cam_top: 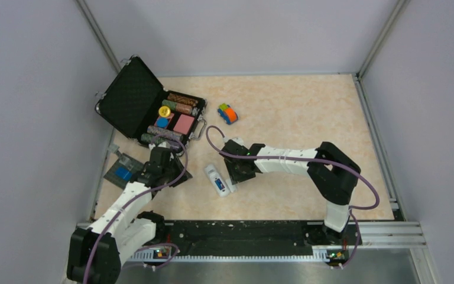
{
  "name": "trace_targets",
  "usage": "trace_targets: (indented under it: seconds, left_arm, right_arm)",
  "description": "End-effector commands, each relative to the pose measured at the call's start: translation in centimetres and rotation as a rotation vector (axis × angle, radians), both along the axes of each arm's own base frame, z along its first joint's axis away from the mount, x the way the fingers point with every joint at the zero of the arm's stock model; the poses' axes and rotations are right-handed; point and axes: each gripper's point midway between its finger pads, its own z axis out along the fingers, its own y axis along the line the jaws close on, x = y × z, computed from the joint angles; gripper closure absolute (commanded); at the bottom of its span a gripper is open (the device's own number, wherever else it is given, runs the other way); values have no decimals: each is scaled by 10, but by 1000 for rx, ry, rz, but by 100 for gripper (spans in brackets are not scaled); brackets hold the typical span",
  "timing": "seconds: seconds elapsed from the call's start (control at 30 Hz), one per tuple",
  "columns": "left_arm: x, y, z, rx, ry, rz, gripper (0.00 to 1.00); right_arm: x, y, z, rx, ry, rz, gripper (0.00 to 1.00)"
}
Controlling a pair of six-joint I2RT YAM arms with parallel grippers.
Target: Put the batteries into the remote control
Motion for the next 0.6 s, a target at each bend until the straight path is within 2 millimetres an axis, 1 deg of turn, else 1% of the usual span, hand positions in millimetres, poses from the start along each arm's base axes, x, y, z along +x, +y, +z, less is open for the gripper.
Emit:
trace_targets:
  seconds: [0.0, 0.13, 0.2, 0.37, 0.5, 0.57]
  left_arm:
    - [11, 0, 10, -7, -59, -6, 68]
    - [11, 2, 11, -8, -65, 2, 68]
    - [11, 2, 11, -8, -65, 3, 68]
    - [12, 3, 11, -7, -64, 0, 68]
    - [12, 4, 10, -6, -63, 1, 68]
    - [12, 5, 9, -6, -61, 2, 68]
  right_arm:
    - [9, 14, 27, 32, -72, -24, 54]
    - [12, 18, 42, 41, -127, -28, 54]
    - [11, 21, 45, 39, -131, -14, 54]
    - [-5, 26, 40, 33, -77, 48, 57]
    - [-18, 21, 33, 10, -39, 81, 61]
    - [-22, 20, 30, 2, -28, 100, 62]
